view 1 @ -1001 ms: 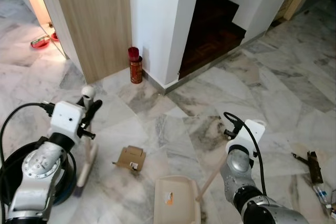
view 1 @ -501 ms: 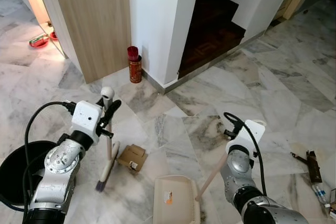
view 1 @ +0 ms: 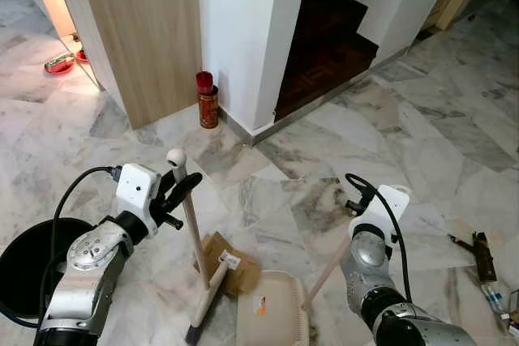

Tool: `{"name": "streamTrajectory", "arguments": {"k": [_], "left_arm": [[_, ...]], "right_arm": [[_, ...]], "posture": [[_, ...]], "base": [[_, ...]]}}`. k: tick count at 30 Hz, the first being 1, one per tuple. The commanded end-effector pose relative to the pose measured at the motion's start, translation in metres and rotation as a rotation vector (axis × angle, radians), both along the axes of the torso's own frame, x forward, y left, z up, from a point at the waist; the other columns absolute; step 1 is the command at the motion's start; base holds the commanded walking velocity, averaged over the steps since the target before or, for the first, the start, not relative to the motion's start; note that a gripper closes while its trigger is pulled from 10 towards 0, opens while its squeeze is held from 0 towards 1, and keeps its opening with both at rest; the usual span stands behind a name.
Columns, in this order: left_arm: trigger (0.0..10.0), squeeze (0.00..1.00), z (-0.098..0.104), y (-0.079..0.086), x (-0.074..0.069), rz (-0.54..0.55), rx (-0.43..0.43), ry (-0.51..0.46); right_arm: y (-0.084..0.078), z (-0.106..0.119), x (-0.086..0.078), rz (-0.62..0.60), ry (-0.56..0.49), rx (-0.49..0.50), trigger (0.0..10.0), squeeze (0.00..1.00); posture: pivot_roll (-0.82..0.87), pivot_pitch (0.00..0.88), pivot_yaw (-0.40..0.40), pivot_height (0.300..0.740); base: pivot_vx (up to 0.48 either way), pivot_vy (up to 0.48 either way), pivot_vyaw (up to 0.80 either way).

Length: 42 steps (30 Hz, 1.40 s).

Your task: Sweep floor

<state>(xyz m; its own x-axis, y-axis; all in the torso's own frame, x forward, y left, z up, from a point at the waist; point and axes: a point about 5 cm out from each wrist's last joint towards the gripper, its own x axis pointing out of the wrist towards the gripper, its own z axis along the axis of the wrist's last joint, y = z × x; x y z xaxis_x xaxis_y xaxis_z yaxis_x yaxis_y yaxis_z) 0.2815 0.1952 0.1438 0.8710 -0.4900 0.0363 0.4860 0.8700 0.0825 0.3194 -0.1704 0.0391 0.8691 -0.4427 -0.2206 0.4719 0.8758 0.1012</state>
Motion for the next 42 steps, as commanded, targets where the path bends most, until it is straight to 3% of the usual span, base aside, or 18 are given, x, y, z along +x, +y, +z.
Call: {"name": "streamTrajectory", "arguments": {"k": [1, 10, 15, 18, 21, 22, 25, 29, 33, 38, 42], "left_arm": [[10.0, 0.00, 0.014, -0.001, -0.002, -0.027, -0.052, -0.030], [10.0, 0.00, 0.021, -0.006, -0.001, -0.023, -0.178, -0.016], [10.0, 0.00, 0.040, 0.001, 0.003, 0.072, -0.211, -0.104], [10.0, 0.00, 0.065, 0.013, 0.007, 0.196, -0.140, -0.244], [10.0, 0.00, 0.074, 0.019, 0.007, 0.268, -0.070, -0.311], [10.0, 0.00, 0.079, 0.027, 0.008, 0.338, -0.014, -0.357], [10.0, 0.00, 0.081, 0.038, 0.008, 0.397, 0.036, -0.386], [10.0, 0.00, 0.067, 0.043, 0.008, 0.359, 0.159, -0.344], [10.0, 0.00, 0.048, 0.044, 0.011, 0.335, 0.183, -0.289], [10.0, 0.00, 0.020, 0.030, 0.020, 0.264, 0.220, -0.217], [10.0, 0.00, 0.006, 0.031, 0.024, 0.272, 0.244, -0.184]], "right_arm": [[-0.004, -0.001, -0.001, -0.017, 0.006, -0.002, 10.0, 0.00], [-0.002, 0.000, 0.000, -0.021, 0.007, -0.005, 10.0, 0.00], [-0.002, 0.000, 0.000, -0.020, 0.007, -0.003, 10.0, 0.00], [-0.002, 0.000, 0.000, -0.018, 0.007, -0.002, 10.0, 0.00], [-0.002, 0.000, 0.000, -0.018, 0.007, -0.002, 10.0, 0.00], [-0.002, 0.000, -0.001, -0.018, 0.007, -0.001, 10.0, 0.00], [-0.001, 0.000, 0.000, -0.016, 0.007, 0.000, 10.0, 0.00], [0.000, -0.001, -0.001, -0.011, 0.008, 0.002, 10.0, 0.00], [-0.001, -0.003, -0.002, -0.006, 0.014, 0.000, 10.0, 0.00], [-0.001, -0.004, -0.004, -0.005, 0.015, 0.001, 10.0, 0.00], [-0.002, -0.004, -0.003, -0.006, 0.014, -0.001, 10.0, 0.00]], "posture": [[0.15, 0.111, -0.158, 0.740], [0.15, 0.103, -0.155, 0.740], [0.15, 0.096, -0.154, 0.740], [0.15, 0.092, -0.152, 0.740], [0.16, 0.090, -0.150, 0.740], [0.15, 0.090, -0.149, 0.740], [0.15, 0.090, -0.149, 0.740], [0.15, 0.093, -0.149, 0.740], [0.15, 0.099, -0.150, 0.740], [0.14, 0.098, -0.151, 0.740], [0.14, 0.101, -0.151, 0.740]], "base": [[0.000, 0.000, 0.00], [0.000, 0.000, 0.00], [0.000, 0.000, 0.00], [0.000, 0.000, 0.00], [0.000, 0.000, 0.00], [0.000, 0.000, 0.00], [0.000, 0.000, 0.00], [0.000, 0.000, 0.00], [0.000, 0.000, 0.00], [0.000, 0.000, 0.00], [0.000, 0.000, 0.00]]}}
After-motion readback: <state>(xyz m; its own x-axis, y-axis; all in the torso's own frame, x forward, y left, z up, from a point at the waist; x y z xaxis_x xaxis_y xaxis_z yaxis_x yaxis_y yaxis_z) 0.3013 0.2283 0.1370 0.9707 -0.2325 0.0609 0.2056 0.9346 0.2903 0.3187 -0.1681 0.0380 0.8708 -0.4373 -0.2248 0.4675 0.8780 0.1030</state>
